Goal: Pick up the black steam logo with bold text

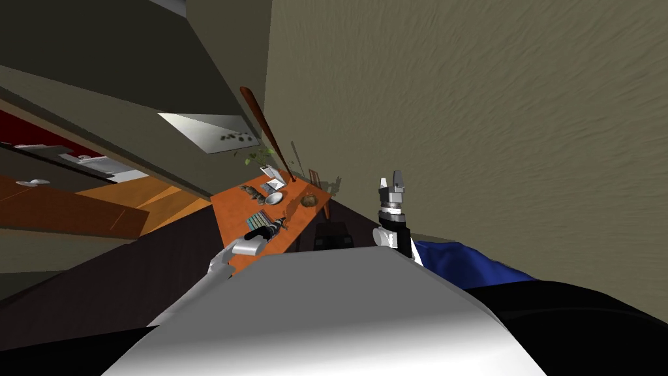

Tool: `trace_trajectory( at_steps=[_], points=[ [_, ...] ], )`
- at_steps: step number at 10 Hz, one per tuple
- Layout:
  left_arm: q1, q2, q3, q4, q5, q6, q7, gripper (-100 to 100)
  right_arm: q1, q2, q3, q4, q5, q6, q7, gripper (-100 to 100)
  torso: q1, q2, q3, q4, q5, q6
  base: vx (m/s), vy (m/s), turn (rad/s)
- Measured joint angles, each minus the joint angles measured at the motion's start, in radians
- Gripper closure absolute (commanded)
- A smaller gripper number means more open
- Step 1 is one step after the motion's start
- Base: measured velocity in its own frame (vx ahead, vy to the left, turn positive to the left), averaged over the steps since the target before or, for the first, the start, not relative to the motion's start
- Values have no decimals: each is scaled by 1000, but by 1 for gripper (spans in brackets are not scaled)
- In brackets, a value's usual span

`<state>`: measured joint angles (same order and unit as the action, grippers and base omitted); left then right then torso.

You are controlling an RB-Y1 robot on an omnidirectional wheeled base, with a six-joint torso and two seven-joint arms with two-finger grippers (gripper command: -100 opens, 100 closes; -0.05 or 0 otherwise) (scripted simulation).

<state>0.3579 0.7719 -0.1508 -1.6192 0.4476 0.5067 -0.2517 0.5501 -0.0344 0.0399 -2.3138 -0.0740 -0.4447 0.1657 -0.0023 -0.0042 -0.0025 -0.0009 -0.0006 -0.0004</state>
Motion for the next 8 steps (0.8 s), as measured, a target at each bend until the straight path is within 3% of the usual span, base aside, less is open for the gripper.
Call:
trace_trajectory(
  at_steps=[4,8],
  points=[
    [10,59,-17,48,26,83,-25,-100,0,0,0,0,0,0,0,0,-1,0,0,0,0,0,65,-38,-98],
    [10,130,-56,148,69,160,-67,-100,0,0,0,0,0,0,0,0,-1,-2,-1,0,0,0,99,-47,-117]
  ],
)
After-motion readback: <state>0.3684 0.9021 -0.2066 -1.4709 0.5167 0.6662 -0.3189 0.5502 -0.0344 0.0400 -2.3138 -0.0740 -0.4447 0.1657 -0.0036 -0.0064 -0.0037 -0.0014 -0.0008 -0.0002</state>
